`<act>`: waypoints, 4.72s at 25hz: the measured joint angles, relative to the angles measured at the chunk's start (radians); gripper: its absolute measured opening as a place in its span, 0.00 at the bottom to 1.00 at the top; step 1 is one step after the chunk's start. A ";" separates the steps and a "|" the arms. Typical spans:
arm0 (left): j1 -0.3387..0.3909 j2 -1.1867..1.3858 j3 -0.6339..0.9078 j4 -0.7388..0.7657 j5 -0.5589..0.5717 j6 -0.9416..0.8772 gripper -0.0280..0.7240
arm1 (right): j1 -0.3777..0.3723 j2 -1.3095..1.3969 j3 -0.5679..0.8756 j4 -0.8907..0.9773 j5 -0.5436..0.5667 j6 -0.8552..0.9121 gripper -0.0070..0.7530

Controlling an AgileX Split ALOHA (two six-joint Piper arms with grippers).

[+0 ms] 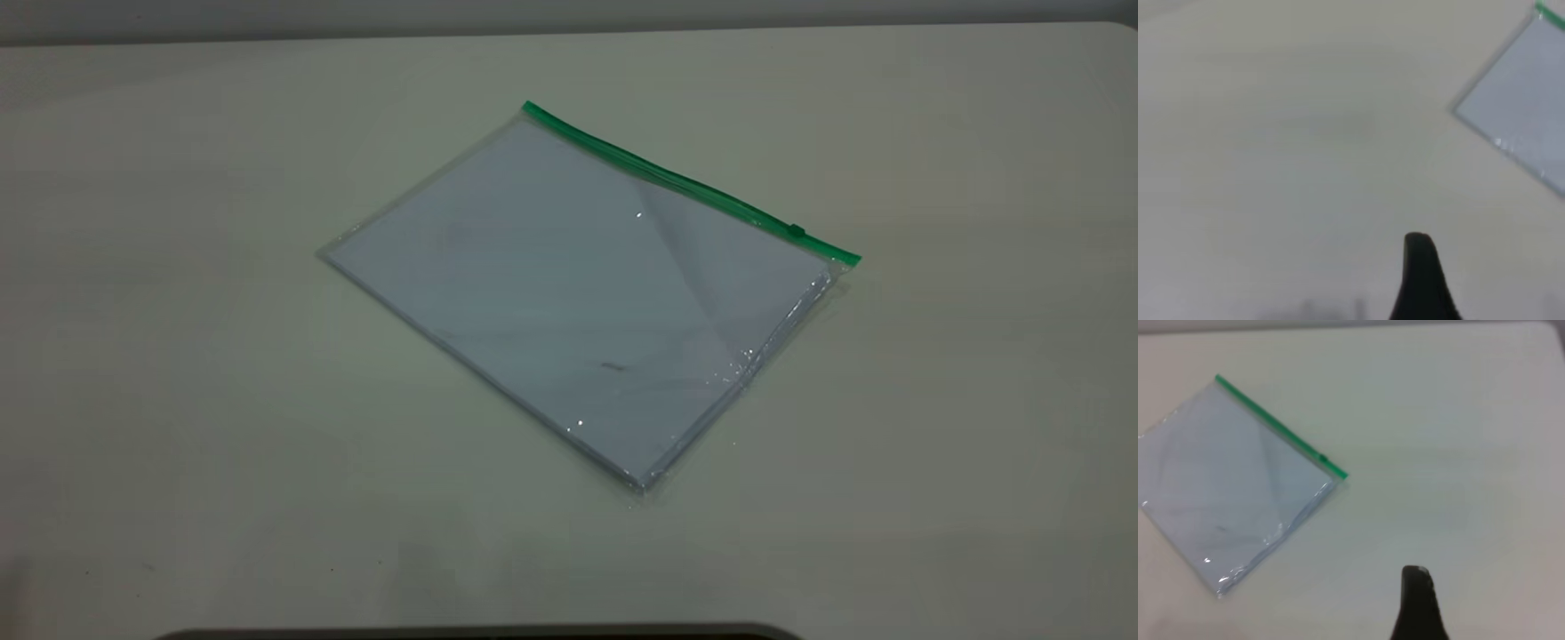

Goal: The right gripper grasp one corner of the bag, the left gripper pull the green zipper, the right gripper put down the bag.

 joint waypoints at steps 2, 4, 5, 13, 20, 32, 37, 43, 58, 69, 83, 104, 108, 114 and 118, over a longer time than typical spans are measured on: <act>0.000 0.121 -0.046 -0.016 -0.056 0.000 0.81 | 0.000 0.115 0.000 0.020 -0.050 -0.014 0.79; 0.000 0.251 -0.093 -0.032 -0.115 0.000 0.81 | 0.000 0.223 0.000 0.036 -0.114 -0.033 0.79; 0.000 0.315 -0.118 -0.041 -0.142 0.000 0.81 | 0.000 0.282 0.000 0.048 -0.145 -0.044 0.79; -0.086 0.717 -0.306 -0.068 -0.363 0.166 0.81 | 0.000 0.730 0.000 0.191 -0.404 -0.270 0.79; -0.197 0.959 -0.455 -0.071 -0.407 0.271 0.81 | 0.000 1.074 -0.007 0.515 -0.569 -0.617 0.79; -0.259 1.219 -0.603 -0.164 -0.422 0.276 0.81 | 0.000 1.627 -0.156 1.387 -0.499 -1.589 0.79; -0.259 1.252 -0.618 -0.171 -0.425 0.276 0.81 | 0.000 1.785 -0.212 1.523 -0.493 -1.759 0.79; -0.259 1.285 -0.618 -0.172 -0.435 0.275 0.81 | 0.000 1.940 -0.290 1.546 -0.409 -1.784 0.79; -0.259 1.290 -0.618 -0.175 -0.458 0.275 0.81 | 0.000 2.059 -0.339 1.623 -0.318 -1.938 0.79; -0.259 1.290 -0.618 -0.175 -0.462 0.275 0.81 | 0.000 2.112 -0.387 1.624 -0.314 -1.940 0.79; -0.259 1.290 -0.618 -0.175 -0.479 0.277 0.81 | 0.070 2.161 -0.440 1.627 -0.236 -1.947 0.79; -0.370 1.290 -0.618 -0.173 -0.495 0.484 0.81 | 0.079 2.168 -0.504 1.618 -0.094 -1.930 0.06; -0.404 1.297 -0.634 -0.173 -0.492 0.500 0.81 | 0.079 2.131 -0.504 1.608 -0.086 -1.940 0.06; -0.464 1.405 -0.758 -0.273 -0.377 0.500 0.79 | 0.085 2.088 -0.504 1.608 -0.075 -1.943 0.06; -0.468 1.515 -0.905 -0.284 -0.258 0.559 0.77 | 0.089 2.088 -0.504 1.604 -0.075 -1.944 0.06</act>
